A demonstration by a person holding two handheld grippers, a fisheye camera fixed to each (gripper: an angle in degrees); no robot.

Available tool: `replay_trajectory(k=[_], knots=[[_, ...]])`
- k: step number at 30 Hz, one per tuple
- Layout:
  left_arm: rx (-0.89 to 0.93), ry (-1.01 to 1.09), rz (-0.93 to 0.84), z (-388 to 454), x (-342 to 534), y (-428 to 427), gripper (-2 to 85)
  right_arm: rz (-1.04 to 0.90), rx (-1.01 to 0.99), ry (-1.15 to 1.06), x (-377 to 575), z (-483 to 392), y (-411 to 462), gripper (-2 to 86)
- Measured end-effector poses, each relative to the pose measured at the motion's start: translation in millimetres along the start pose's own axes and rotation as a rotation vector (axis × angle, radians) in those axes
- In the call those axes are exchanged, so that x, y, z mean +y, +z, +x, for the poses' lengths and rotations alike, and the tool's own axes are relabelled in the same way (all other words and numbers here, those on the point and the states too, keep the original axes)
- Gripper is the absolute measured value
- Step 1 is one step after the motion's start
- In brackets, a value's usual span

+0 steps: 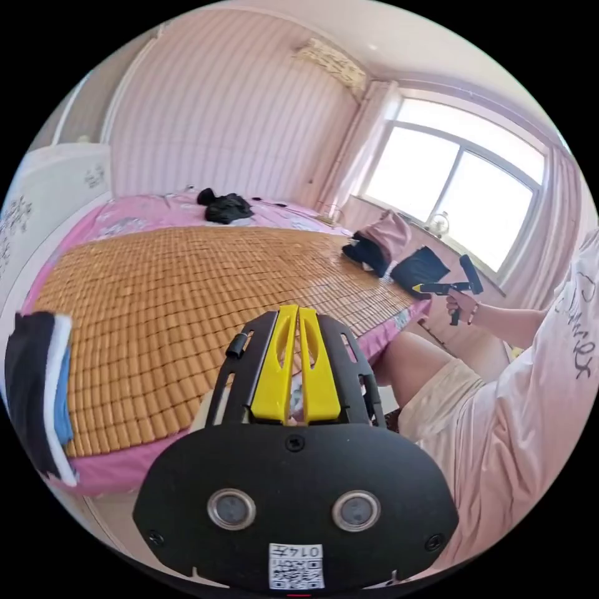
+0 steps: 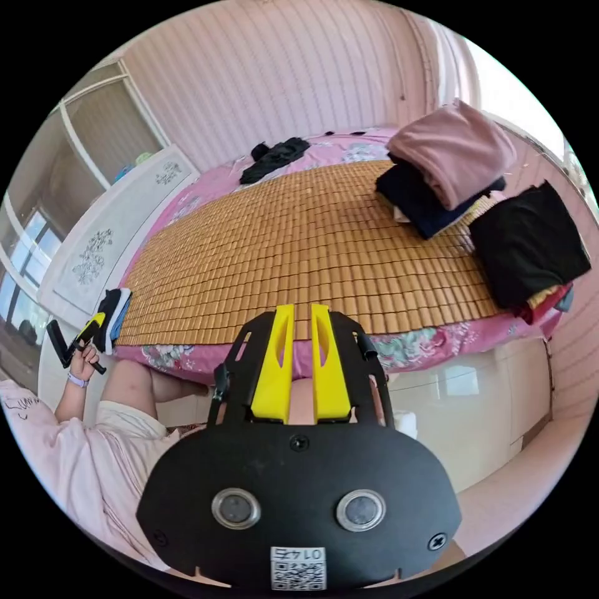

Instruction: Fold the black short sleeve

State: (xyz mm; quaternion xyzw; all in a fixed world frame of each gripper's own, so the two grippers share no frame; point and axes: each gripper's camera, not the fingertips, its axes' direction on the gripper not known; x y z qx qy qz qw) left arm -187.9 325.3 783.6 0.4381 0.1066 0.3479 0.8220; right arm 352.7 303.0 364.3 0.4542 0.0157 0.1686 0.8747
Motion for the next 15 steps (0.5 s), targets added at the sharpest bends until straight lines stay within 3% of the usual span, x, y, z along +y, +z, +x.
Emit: replay_trajectory(k=[4, 11, 15], knots=[[0.134, 0.214, -0.059, 62.5, -78.8, 68.3, 2.1, 0.198, 0.131, 0.205, 34.1, 81.3, -67.0, 6.3], [0.300, 0.449, -0.197, 182.0, -185.0, 204.9, 5.6, 0.364, 0.330, 0.386, 38.3, 179.9, -115.6, 12.1], [0.392, 0.594, -0.279, 262.1, -212.8, 293.6, 7.7, 0.412, 0.312, 0.451, 26.7, 235.3, -130.1, 12.8]])
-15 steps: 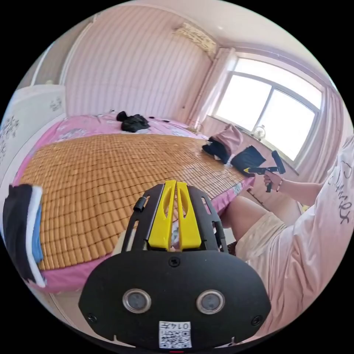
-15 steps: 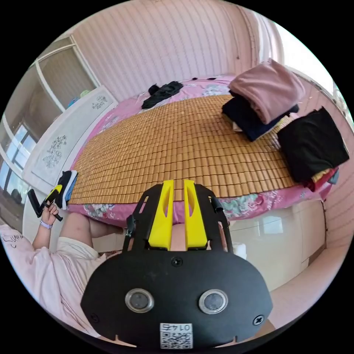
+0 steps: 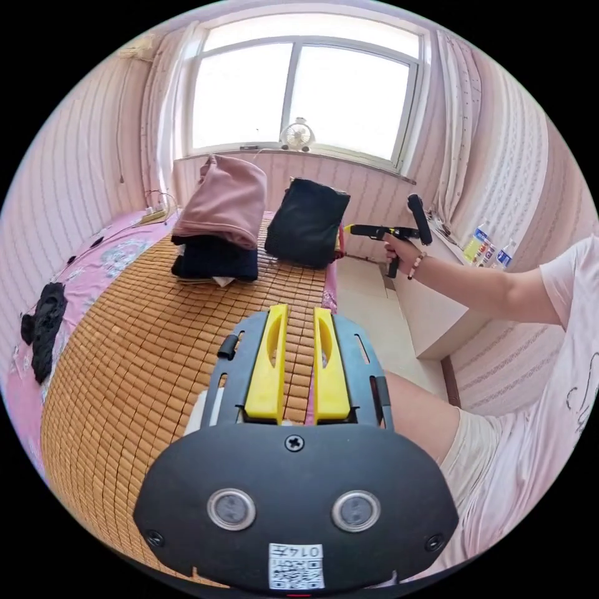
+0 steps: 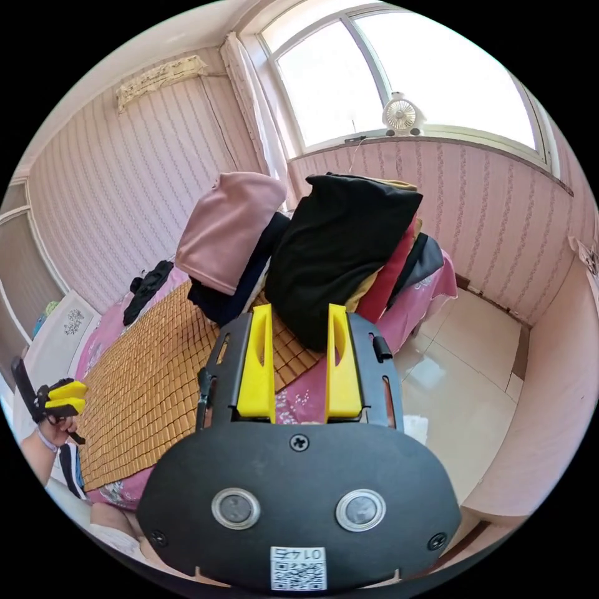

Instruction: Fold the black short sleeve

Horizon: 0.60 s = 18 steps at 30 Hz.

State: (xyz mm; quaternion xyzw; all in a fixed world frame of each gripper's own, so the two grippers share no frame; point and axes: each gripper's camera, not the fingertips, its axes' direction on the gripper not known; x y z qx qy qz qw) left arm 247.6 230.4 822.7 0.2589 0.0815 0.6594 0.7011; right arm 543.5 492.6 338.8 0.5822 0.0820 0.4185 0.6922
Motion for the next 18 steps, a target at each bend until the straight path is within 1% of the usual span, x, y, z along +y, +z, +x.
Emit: replay_trajectory(k=[2, 4, 6, 7, 8, 10, 11, 12, 14, 15, 16, 18], knots=[[0.041, 0.069, -0.026, 6.9, -35.5, 38.5, 8.4, 0.021, 0.062, 0.005, -25.2, 25.9, 9.9, 12.7], [0.051, 0.113, -0.043, 13.1, -69.9, 73.5, 9.1, 0.013, 0.079, 0.034, -42.0, 45.0, 18.7, 11.6], [0.090, 0.118, -0.074, 16.8, -111.5, 112.9, 9.6, -0.019, 0.049, 0.068, -54.8, 63.4, 26.5, 9.0], [0.097, 0.122, -0.076, 17.7, -119.7, 120.3, 9.7, -0.032, 0.018, 0.097, -59.7, 74.8, 28.5, 6.1], [0.102, 0.130, -0.079, 19.6, -134.5, 133.5, 9.9, -0.034, -0.051, 0.096, -62.1, 82.7, 26.6, 3.9], [0.100, 0.140, -0.085, 22.7, -150.1, 148.2, 10.2, 0.000, -0.114, 0.085, -61.6, 88.1, 17.5, 2.2], [0.101, 0.139, -0.090, 24.2, -156.3, 154.8, 10.3, 0.009, -0.115, 0.075, -60.4, 89.5, 9.9, 1.9], [0.106, 0.136, -0.096, 25.3, -159.7, 158.5, 10.4, 0.019, -0.092, 0.074, -59.2, 90.4, 4.4, 2.0], [0.107, 0.124, -0.095, 26.1, -161.0, 158.8, 10.4, 0.205, 0.056, 0.080, -52.0, 96.8, -25.0, 4.0], [0.101, 0.119, -0.082, 26.5, -160.4, 156.7, 10.4, 0.249, 0.082, 0.095, -51.2, 99.9, -29.6, 5.9], [0.098, 0.116, -0.076, 26.5, -160.1, 155.8, 10.5, 0.287, 0.101, 0.139, -53.7, 106.9, -32.2, 9.8], [0.085, 0.112, -0.094, 26.1, -160.8, 155.1, 10.5, 0.215, 0.063, 0.145, -65.7, 114.6, -20.3, 10.5]])
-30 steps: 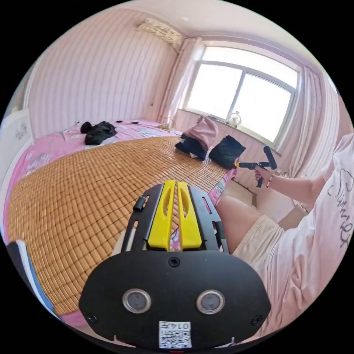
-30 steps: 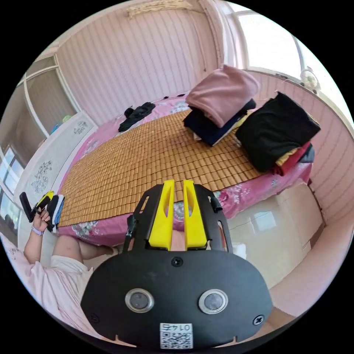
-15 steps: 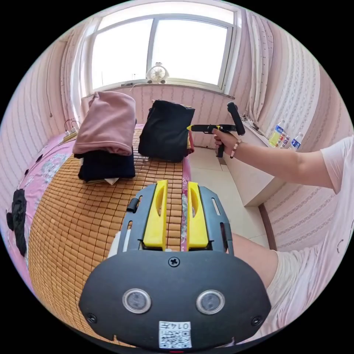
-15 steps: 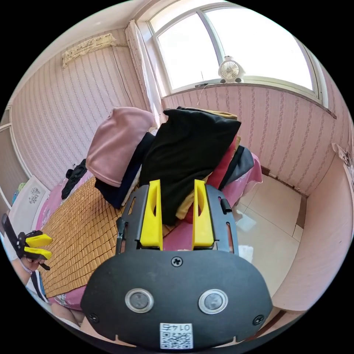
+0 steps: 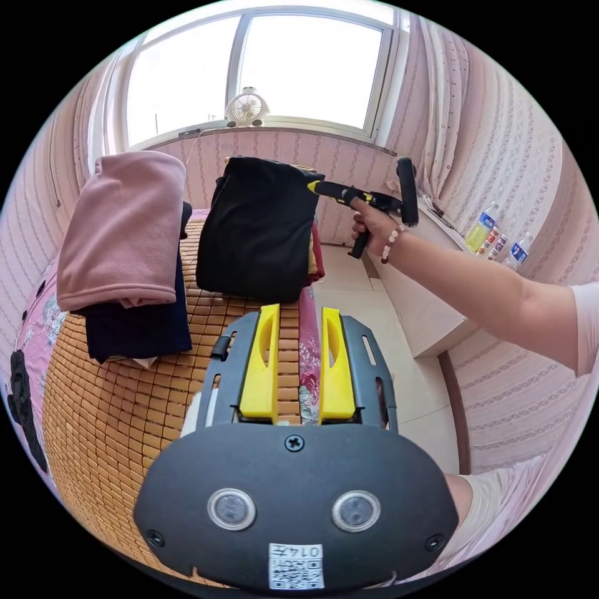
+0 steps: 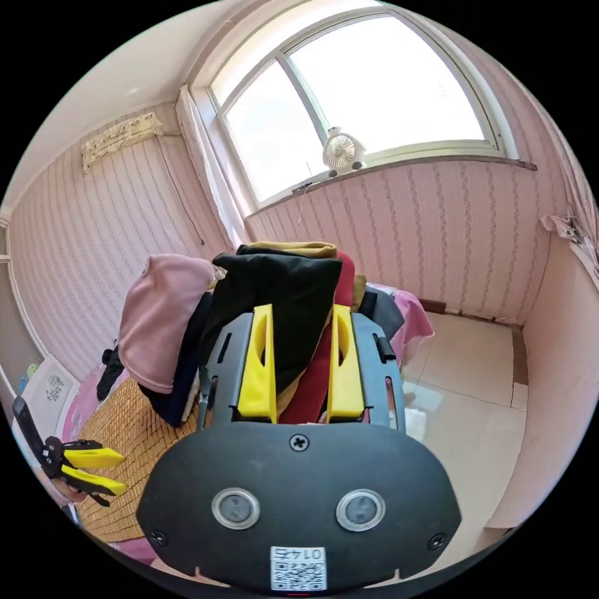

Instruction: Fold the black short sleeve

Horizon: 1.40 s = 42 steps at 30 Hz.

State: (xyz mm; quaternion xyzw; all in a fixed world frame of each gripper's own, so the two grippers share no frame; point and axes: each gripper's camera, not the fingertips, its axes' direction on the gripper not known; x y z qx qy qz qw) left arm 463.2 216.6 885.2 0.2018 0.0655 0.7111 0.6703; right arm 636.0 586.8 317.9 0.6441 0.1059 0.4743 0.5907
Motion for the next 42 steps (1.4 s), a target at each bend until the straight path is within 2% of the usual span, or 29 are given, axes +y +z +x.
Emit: replay_trajectory(k=[2, 6, 9, 13, 14, 17, 21, 23, 26, 28, 32, 35, 39, 42], knots=[[-0.008, -0.008, -0.006, -0.3, -0.7, -3.7, 10.6, -0.147, 0.023, 0.044, -10.2, 4.6, 17.4, 7.5], [-0.028, -0.022, 0.018, -0.3, 3.3, -22.5, 11.5, -0.087, -0.175, 0.013, -2.4, -19.7, -17.7, 3.1], [-0.063, -0.048, 0.051, 1.3, 14.7, -41.6, 12.8, -0.104, -0.350, -0.222, 27.2, -93.3, -56.7, 2.2], [-0.111, -0.166, 0.051, 0.9, 39.5, -67.0, 13.7, -0.229, -0.744, -0.443, 79.0, -213.6, -105.6, 1.7], [-0.146, -0.234, 0.045, 1.5, 53.4, -78.4, 13.3, -0.271, -0.891, -0.479, 94.2, -247.4, -118.7, 1.7], [-0.308, -0.345, 0.063, 9.4, 105.1, -120.3, 10.0, -0.360, -1.167, -0.566, 128.1, -327.5, -151.8, 1.7], [-0.613, -0.468, -0.016, 27.5, 190.3, -209.6, 1.2, -0.356, -1.255, -0.707, 163.2, -402.7, -192.0, 1.9], [-0.629, -0.504, 0.059, 40.0, 224.5, -254.2, 0.3, -0.321, -1.354, -0.719, 177.2, -432.2, -204.8, 2.1], [-0.667, -0.577, 0.162, 61.0, 267.2, -303.2, 0.5, -0.312, -1.341, -0.802, 199.6, -461.7, -199.8, 2.6], [-0.671, -0.620, 0.182, 68.0, 286.2, -311.7, 1.6, -0.338, -1.238, -0.854, 218.4, -476.9, -184.4, 3.0], [-0.517, -0.703, 0.114, 59.7, 335.2, -295.8, 4.9, -0.613, -0.924, -0.735, 272.0, -483.7, -106.7, 4.6], [-0.437, -0.786, 0.112, 55.3, 380.3, -297.8, 5.4, -0.650, -0.839, -0.791, 317.6, -474.9, -105.0, 6.0], [-0.406, -0.930, 0.033, 44.7, 440.4, -305.5, 5.6, -0.763, -0.829, -0.836, 381.0, -484.1, -115.0, 7.3], [-0.373, -1.003, -0.038, 31.7, 466.7, -301.8, 5.7, -0.871, -0.850, -0.962, 443.4, -517.3, -123.8, 8.5]])
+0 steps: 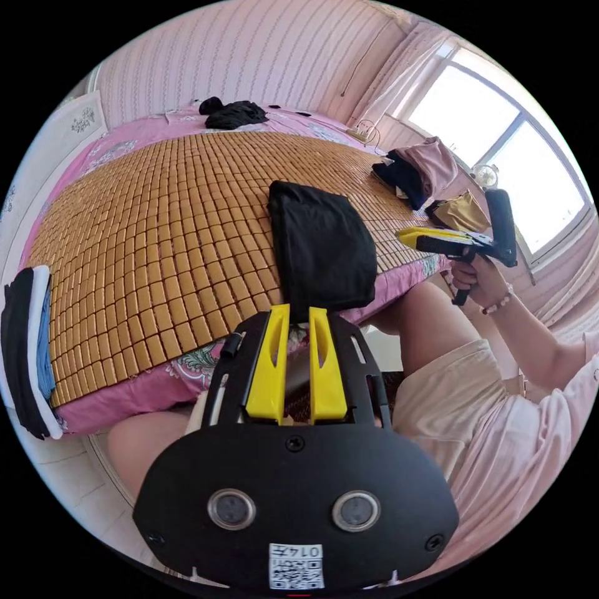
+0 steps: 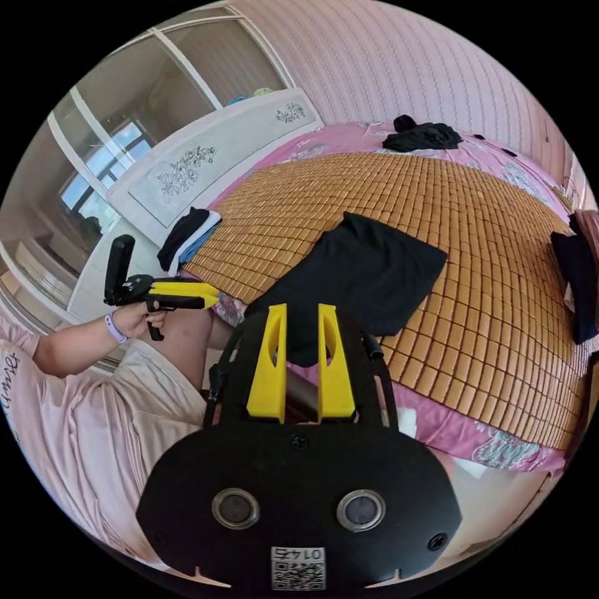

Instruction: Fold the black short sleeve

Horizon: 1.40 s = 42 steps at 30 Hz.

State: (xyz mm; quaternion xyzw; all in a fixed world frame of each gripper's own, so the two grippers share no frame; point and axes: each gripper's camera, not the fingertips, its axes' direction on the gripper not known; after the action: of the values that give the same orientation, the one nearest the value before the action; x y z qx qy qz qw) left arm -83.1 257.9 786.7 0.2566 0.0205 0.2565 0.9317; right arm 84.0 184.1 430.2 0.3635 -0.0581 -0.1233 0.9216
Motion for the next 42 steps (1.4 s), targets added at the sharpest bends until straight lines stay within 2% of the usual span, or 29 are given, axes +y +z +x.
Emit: replay_trajectory(k=[3, 5, 8, 10, 12, 17, 21, 23, 26, 27, 31, 34, 38, 42], knots=[[0.026, -0.032, -0.049, -12.5, 0.8, 9.6, 5.2, -0.123, -0.025, -0.217, -18.6, -49.4, 56.6, 10.1], [0.053, -0.043, -0.060, -16.9, 0.5, 8.7, 5.0, -0.171, 0.045, -0.339, -33.1, -78.3, 95.0, 11.0], [0.029, -0.045, -0.055, -22.7, 2.7, 1.5, 4.9, -0.261, 0.126, -0.391, -48.1, -86.4, 141.1, 10.0], [0.023, -0.059, -0.066, -27.7, 4.3, -0.9, 5.2, -0.262, 0.221, -0.373, -52.1, -77.6, 152.8, 3.8], [0.027, -0.071, -0.070, -33.8, 5.6, -1.9, 6.0, -0.221, 0.218, -0.329, -58.6, -64.0, 139.8, 2.4], [0.042, -0.026, -0.010, -34.2, 0.0, 2.3, 10.3, -0.014, -0.077, -0.067, -59.7, 5.5, 69.0, 1.3], [0.006, 0.001, -0.039, -27.9, -15.7, 15.2, 12.0, 0.111, -0.195, 0.112, -41.7, 58.8, 34.5, 1.3], [-0.019, 0.012, -0.076, -25.2, -23.8, 24.3, 11.3, 0.221, -0.269, 0.230, -24.5, 93.4, 8.2, 1.3], [-0.086, 0.037, -0.150, -20.9, -34.1, 38.1, 5.2, 0.343, -0.316, 0.330, -1.5, 130.5, -28.6, 1.3], [-0.150, 0.075, -0.174, -17.7, -36.0, 39.3, 3.1, 0.366, -0.320, 0.346, 3.3, 137.5, -36.5, 1.3], [-0.147, 0.135, -0.203, -16.9, -34.8, 35.5, 0.0, 0.475, -0.231, 0.454, 37.6, 186.6, -84.4, 1.4], [-0.118, 0.102, -0.163, -22.9, -26.2, 26.0, -0.7, 0.428, -0.127, 0.564, 57.1, 222.8, -94.4, 1.6], [-0.043, 0.081, -0.097, -26.5, -13.8, 7.8, -0.9, 0.325, -0.087, 0.681, 72.7, 260.2, -87.8, 2.5], [-0.040, 0.102, -0.097, -23.9, -4.6, -0.8, -0.9, 0.245, 0.025, 0.722, 71.7, 274.6, -84.5, 3.8]])
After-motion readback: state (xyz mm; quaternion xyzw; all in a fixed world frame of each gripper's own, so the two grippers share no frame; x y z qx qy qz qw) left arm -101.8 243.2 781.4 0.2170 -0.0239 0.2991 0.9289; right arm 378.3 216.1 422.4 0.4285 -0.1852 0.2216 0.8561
